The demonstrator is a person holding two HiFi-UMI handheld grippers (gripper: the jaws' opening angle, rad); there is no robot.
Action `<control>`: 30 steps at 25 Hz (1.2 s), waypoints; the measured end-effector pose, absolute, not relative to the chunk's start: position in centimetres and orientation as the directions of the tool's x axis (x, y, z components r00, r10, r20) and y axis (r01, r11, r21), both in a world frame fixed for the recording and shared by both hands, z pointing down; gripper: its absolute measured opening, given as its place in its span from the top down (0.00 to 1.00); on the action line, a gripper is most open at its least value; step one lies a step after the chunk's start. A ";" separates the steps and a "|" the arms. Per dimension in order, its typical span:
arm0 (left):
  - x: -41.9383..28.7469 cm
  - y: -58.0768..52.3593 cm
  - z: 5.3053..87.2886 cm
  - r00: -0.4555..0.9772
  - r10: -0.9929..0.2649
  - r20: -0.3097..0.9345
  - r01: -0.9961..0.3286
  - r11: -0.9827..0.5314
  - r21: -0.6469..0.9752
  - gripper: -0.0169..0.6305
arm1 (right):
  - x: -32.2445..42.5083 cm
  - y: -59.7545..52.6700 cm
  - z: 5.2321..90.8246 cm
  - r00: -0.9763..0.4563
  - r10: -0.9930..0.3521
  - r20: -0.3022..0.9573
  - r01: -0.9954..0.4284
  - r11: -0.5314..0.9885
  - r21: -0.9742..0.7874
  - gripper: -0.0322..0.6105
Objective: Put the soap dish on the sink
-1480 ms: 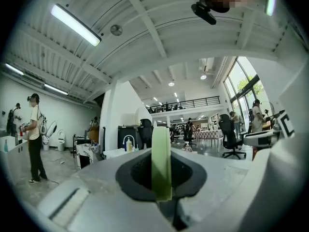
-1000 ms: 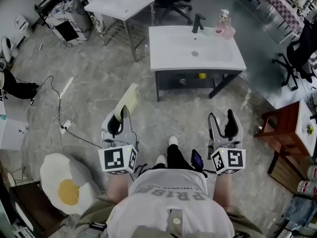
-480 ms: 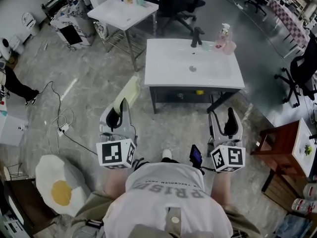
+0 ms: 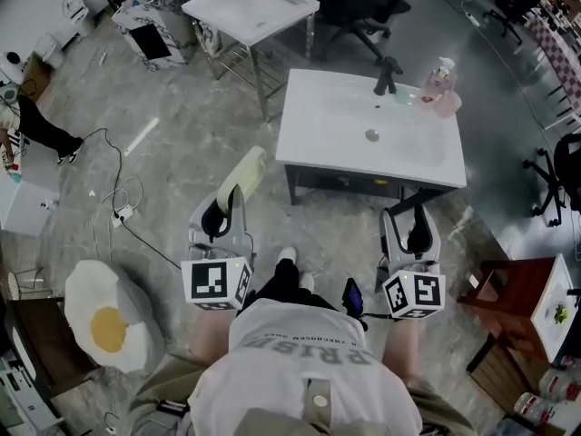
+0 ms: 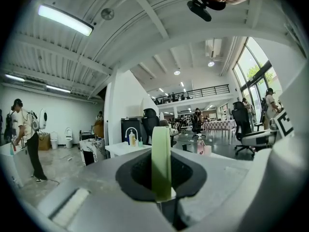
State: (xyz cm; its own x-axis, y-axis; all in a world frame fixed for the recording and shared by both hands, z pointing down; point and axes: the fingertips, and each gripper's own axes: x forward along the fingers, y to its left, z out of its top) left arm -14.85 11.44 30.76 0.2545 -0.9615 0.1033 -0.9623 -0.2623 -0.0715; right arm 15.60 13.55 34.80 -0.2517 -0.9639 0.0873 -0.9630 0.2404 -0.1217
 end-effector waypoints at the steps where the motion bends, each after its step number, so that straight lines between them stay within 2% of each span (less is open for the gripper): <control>1: -14.8 10.9 31.0 0.257 -0.960 0.110 -0.961 -0.266 -0.075 0.94 | 15.4 12.9 35.0 -0.253 -0.963 0.094 -0.962 0.241 -0.125 0.50; 7: -14.3 6.8 32.4 0.311 -0.941 0.134 -0.945 -0.321 -0.061 0.94 | 14.9 9.3 35.9 -0.242 -0.964 0.110 -0.963 0.224 -0.151 0.50; 11: -13.9 3.2 32.1 0.356 -0.927 0.114 -0.933 -0.360 -0.013 0.94 | 14.4 6.4 34.9 -0.244 -0.966 0.091 -0.961 0.228 -0.156 0.50; 20: -13.5 -4.8 29.3 0.438 -0.898 0.031 -0.898 -0.439 -0.030 0.94 | 13.0 -0.2 31.9 -0.198 -0.980 0.013 -0.971 0.194 -0.137 0.50; 30: -12.9 -8.6 32.0 0.482 -0.870 0.099 -0.874 -0.486 -0.015 0.94 | 11.5 -3.2 34.2 -0.226 -0.971 0.083 -0.963 0.209 -0.171 0.50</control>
